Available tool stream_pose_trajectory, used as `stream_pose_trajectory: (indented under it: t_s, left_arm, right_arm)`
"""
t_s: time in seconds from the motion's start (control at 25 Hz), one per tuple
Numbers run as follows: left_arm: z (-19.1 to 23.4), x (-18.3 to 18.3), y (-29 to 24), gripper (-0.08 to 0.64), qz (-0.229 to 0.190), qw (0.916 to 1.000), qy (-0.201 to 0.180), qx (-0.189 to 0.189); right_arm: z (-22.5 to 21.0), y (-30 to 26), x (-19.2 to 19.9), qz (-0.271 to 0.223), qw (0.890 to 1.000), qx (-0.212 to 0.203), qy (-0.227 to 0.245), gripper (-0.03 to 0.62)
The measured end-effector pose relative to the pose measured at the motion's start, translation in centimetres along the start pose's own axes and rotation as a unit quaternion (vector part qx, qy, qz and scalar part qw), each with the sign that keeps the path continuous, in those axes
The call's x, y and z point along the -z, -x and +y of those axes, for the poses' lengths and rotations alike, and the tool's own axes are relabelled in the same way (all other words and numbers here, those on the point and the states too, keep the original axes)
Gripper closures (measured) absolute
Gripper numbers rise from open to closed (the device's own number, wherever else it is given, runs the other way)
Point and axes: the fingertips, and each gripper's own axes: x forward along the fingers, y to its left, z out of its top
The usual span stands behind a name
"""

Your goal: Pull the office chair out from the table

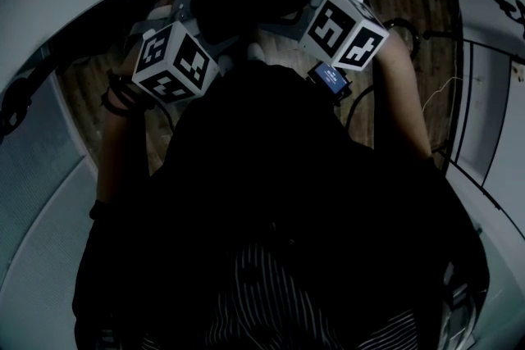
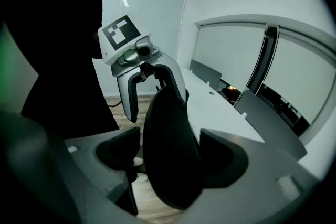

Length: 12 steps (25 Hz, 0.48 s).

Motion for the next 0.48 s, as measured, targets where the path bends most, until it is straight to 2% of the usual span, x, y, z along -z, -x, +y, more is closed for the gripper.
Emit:
stream_pose_trajectory:
  t_s: [0.04, 0.12, 0.28, 0.48]
  left_arm:
    - [-0.3, 0.2, -0.2, 0.147, 0.006, 0.9999, -0.002, 0.008]
    - [-0.4, 0.7, -0.6, 0.147, 0.015, 0.9998, -0.007, 0.01]
    - [0.1, 1.6, -1.3, 0.144, 0.033, 0.9994, -0.011, 0.006]
    - [0.5, 3.3, -2.6, 0.075, 0.082, 0.9964, -0.018, 0.01]
  right_arm:
    - [0.2, -0.4, 0.3, 0.006, 1.0, -0.007, -0.002, 0.236]
    - [0.5, -1.3, 0.7, 0.013, 1.0, -0.017, -0.005, 0.229]
    - [0.1, -2.2, 1.4, 0.033, 0.999, -0.013, -0.004, 0.212]
    - [-0.2, -2.9, 1.4, 0.026, 1.0, -0.014, -0.01, 0.156]
